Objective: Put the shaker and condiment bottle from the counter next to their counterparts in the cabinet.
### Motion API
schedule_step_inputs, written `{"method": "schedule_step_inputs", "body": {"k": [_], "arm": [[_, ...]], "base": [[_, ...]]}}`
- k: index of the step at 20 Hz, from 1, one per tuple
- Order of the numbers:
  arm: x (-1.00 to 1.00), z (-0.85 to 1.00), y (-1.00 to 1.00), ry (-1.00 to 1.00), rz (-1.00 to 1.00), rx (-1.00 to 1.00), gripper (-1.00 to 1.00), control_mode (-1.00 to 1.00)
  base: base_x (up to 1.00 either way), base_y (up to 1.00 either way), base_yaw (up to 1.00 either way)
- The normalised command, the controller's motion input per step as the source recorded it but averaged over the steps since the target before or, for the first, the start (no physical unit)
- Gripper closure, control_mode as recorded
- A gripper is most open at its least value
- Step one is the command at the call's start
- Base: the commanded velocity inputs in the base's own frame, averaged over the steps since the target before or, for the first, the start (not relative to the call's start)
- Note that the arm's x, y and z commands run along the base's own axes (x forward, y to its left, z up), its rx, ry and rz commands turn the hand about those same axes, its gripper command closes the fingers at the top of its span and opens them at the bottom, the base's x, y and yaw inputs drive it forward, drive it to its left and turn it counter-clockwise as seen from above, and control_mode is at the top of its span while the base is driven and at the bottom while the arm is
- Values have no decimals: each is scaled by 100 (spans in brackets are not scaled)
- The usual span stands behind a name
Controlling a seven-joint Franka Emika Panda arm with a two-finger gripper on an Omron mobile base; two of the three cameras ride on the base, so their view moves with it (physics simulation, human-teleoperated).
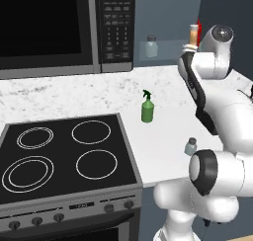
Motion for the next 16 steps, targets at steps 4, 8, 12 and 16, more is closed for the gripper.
{"method": "schedule_step_inputs", "body": {"k": [4, 8, 12, 16], "arm": [[-100, -67, 13, -9, 0, 3, -100, -100], [-100, -60, 17, -4, 0, 3, -100, -100], [-96, -45, 5, 0, 0, 7, -100, -100], [-74, -39, 0, 3, 0, 6, -100, -100]], "base": [[0, 0, 0], [0, 0, 0], [0, 0, 0], [0, 0, 0]]}}
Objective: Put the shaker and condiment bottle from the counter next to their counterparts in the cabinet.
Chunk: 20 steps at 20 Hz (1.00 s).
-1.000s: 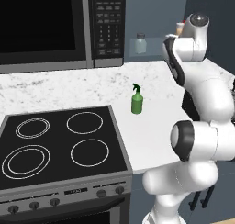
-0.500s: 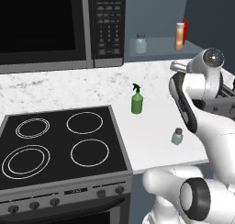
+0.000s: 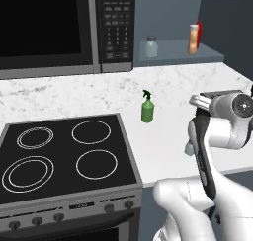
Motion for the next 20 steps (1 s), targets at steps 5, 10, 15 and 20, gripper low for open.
{"method": "schedule_step_inputs", "body": {"k": [5, 10, 15, 20], "arm": [[-60, -40, 2, 15, 0, 1, -100, -100], [-38, -39, 18, 31, 1, -12, -100, -100], [-5, -3, 20, 28, 3, 0, -100, -100], [-1, -13, 17, 12, 5, 1, -100, -100]], "base": [[0, 0, 0], [0, 0, 0], [0, 0, 0], [0, 0, 0]]}}
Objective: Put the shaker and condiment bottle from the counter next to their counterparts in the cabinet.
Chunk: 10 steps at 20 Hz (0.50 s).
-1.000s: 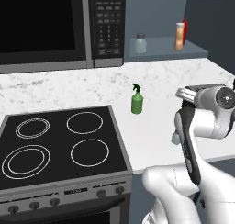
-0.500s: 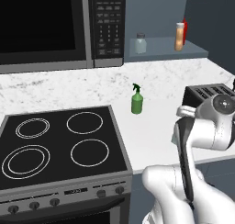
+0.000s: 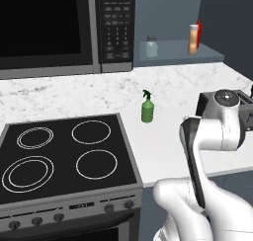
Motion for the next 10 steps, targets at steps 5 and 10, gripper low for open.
{"method": "schedule_step_inputs", "body": {"k": [5, 10], "arm": [[0, -44, 1, 3, 1, 0, -100, -100], [0, -70, 0, 0, 0, 0, -100, -100]], "base": [[0, 0, 0], [0, 0, 0]]}}
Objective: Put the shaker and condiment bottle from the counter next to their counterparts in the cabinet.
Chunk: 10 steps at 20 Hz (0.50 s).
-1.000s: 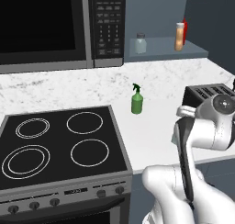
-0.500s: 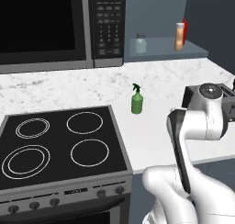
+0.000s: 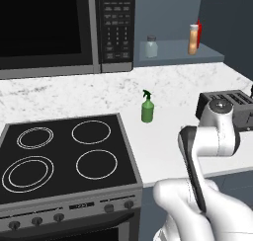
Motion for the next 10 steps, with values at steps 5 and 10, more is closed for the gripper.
{"method": "schedule_step_inputs", "body": {"k": [5, 10], "arm": [[3, -56, 0, 0, 0, 1, -100, -100], [18, -17, -13, 1, 0, 13, -100, -100]], "base": [[0, 0, 0], [0, 0, 0]]}}
